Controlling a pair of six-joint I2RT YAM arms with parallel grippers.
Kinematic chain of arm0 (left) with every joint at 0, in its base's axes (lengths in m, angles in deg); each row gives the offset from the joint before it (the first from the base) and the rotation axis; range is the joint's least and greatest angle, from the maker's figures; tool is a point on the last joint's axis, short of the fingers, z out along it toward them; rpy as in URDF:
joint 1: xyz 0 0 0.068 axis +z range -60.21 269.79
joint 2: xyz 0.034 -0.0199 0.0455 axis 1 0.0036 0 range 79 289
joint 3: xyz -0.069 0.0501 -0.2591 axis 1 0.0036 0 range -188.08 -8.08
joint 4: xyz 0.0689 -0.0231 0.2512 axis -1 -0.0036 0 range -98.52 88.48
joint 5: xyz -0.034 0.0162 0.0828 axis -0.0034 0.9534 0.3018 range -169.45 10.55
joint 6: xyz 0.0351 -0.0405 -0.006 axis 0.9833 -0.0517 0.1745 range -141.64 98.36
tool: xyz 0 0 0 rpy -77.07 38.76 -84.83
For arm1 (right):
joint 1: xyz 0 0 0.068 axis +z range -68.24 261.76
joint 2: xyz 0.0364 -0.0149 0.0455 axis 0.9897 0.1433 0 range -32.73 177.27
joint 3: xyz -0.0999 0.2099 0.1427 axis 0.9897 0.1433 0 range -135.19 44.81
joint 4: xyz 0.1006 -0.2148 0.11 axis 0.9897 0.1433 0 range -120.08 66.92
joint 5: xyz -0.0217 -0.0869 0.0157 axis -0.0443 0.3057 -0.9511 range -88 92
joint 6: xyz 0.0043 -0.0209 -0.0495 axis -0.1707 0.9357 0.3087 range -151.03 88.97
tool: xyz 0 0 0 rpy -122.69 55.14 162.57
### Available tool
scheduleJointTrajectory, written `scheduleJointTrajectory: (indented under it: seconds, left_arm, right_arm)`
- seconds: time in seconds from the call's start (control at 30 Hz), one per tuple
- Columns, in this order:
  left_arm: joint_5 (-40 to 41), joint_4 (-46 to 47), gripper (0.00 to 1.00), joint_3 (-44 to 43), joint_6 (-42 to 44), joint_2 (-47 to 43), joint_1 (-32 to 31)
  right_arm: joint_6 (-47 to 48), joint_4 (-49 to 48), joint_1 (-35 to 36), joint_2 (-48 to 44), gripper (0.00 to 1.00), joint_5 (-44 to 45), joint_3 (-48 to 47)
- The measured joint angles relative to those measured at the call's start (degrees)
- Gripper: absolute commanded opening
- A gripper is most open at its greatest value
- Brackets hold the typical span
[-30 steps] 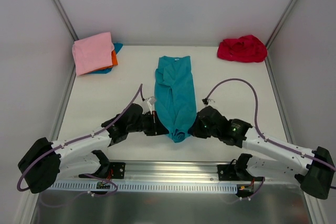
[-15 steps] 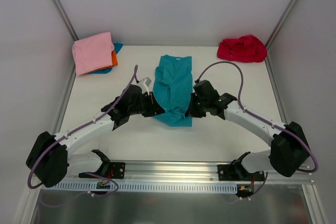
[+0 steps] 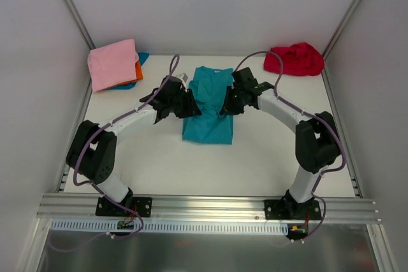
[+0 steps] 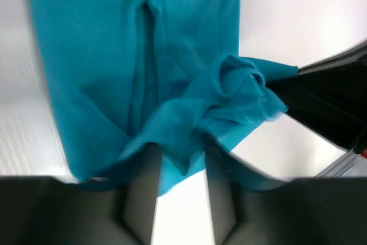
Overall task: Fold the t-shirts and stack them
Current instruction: Fold the folded rectangular tshirt in 1/3 of the way, then grab one side of the 2/3 rectangular tshirt with both arms
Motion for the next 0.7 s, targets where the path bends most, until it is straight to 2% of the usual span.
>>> scheduleJointTrajectory:
  seconds: [0.03,0.07,0.1,0.13,0.23,0.37,0.57,0.7]
  left_arm:
    - [0.5,-0.6,0.59,-1.2,0.5,1.1,0.5]
    - [1.6,-1.4,0.9,-2.5,0.9,2.1,1.1]
    - [2.7,-2.2,0.97,-3.6,1.4,2.8,1.4]
    - [4.2,-2.4,0.99,-4.5,1.2,3.3,1.6]
    - [7.8,-3.1,0.99,-5.1,2.0,3.2,2.2]
    - [10.1,-3.2,0.99,-3.7,2.5,1.2,2.1]
    - [7.2,-1.0,0.99,4.5,2.6,-9.6,2.1]
    - [3.0,4.6,0.99,15.4,1.9,-16.3,2.1]
  right_arm:
    - [0.6,0.2,-0.7,1.7,0.49,-0.2,-2.4]
    - [1.1,0.4,-1.4,3.1,0.75,-0.2,-4.4]
    - [1.8,0.9,-2.0,4.4,0.82,-0.1,-6.6]
    - [3.1,1.9,-2.7,5.9,0.99,0.0,-9.3]
    - [6.0,3.5,-4.3,7.6,0.99,0.6,-13.8]
    - [8.7,4.6,-5.4,5.0,1.0,2.1,-12.6]
    - [8.8,3.1,-5.2,-7.9,1.0,1.6,3.4]
    - [6.2,-0.1,-4.1,-17.6,0.99,1.2,16.7]
